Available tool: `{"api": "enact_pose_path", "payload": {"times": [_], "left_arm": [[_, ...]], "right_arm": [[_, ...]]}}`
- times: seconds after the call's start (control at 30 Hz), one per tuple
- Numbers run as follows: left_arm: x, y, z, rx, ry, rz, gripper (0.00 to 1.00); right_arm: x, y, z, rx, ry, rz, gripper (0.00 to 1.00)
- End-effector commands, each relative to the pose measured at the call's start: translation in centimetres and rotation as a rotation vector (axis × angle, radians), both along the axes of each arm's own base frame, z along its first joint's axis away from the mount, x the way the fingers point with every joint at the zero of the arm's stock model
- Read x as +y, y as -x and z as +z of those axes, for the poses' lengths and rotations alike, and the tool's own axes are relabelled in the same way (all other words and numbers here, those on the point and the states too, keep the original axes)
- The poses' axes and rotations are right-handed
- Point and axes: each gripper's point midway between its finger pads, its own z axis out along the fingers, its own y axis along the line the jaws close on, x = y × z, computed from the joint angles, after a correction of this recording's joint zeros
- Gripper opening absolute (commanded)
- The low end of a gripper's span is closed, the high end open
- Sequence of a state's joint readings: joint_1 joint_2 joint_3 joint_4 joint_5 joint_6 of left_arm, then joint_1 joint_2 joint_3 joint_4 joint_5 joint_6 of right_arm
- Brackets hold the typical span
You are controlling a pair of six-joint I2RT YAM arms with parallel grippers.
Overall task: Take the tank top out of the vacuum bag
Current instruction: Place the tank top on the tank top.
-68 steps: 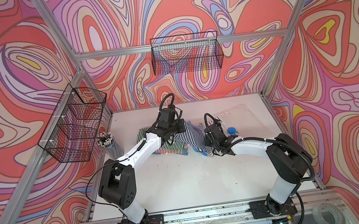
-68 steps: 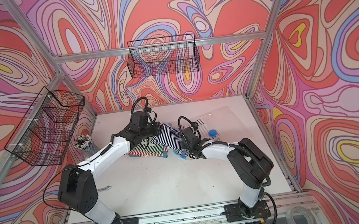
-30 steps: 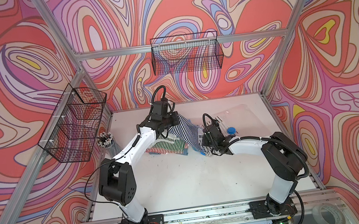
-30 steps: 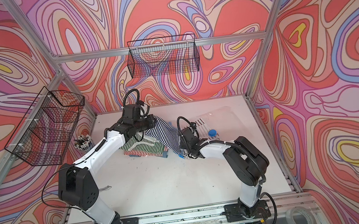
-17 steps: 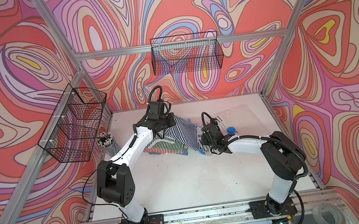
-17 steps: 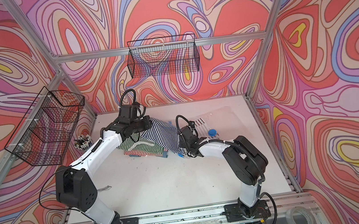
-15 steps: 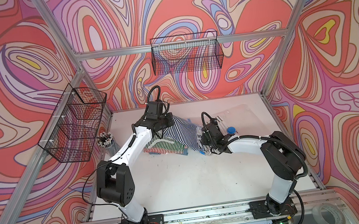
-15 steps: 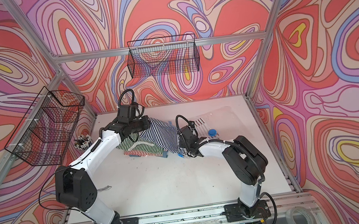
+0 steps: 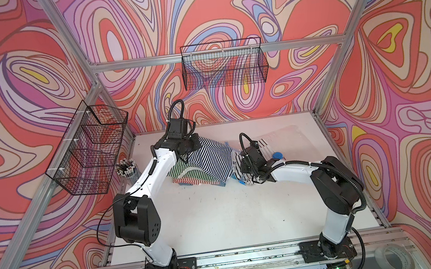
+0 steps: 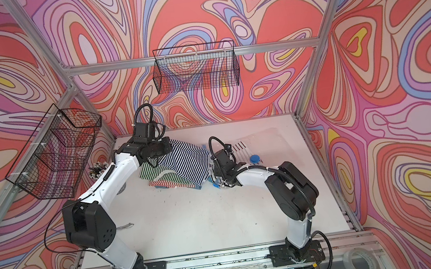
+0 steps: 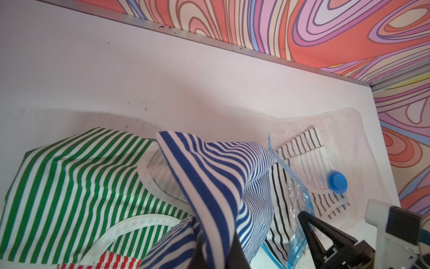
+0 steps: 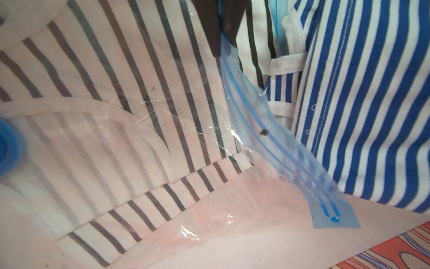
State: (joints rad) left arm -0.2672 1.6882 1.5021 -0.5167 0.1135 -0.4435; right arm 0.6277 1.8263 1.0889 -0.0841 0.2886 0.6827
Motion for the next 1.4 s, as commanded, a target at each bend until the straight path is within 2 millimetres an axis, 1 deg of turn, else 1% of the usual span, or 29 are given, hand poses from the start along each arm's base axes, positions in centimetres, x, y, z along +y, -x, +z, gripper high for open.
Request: {"api": "enact_pose_path", "payload": {"times": [0.0,0.17,0.33,0.8,0.9,0.97,1.03,1.13,1.3,1.37], "left_arm": [[1.7,-0.3,-0.3,0.018,-0.047,0.036,0.00],[2.6,-0.2,-0.2,0.023,-0.046,0.058,0.00],[3.1,0.3,0.6,-0.004,-0.052,0.082,0.00],[6.8,1.4,0.9,0.014,-0.102,0.164,0.00],[8.1,1.5,0.1,0.051,-0.109,0.186,0.00],[8.7,1.5,-0.8,0.077,-0.103,0.192,0.00],[9.5,1.3,-2.0,0.105,-0.110,0.205,0.00],[10.4,1.0,-4.3,0.167,-0.127,0.219,0.00],[11.0,0.3,-7.6,0.254,-0.170,0.214,0.00],[11.6,0.1,-8.7,0.292,-0.210,0.224,0.00]], "right_arm": [[-0.3,-0.5,-0.2,0.003,0.042,0.003,0.00],[-0.1,-0.7,-0.2,0.002,0.046,0.008,0.00],[0.0,-0.8,-0.3,0.006,0.053,0.015,0.00],[0.0,-1.0,-0.1,0.005,0.078,0.032,0.00],[0.0,-1.0,-0.1,0.002,0.083,0.034,0.00],[0.1,-1.1,-0.1,0.002,0.083,0.036,0.00],[0.2,-1.1,-0.2,0.006,0.082,0.039,0.00],[0.4,-1.2,-0.1,0.005,0.076,0.044,0.00],[0.5,-1.3,0.0,0.005,0.077,0.044,0.00],[0.5,-1.4,0.1,0.006,0.081,0.047,0.00]]}}
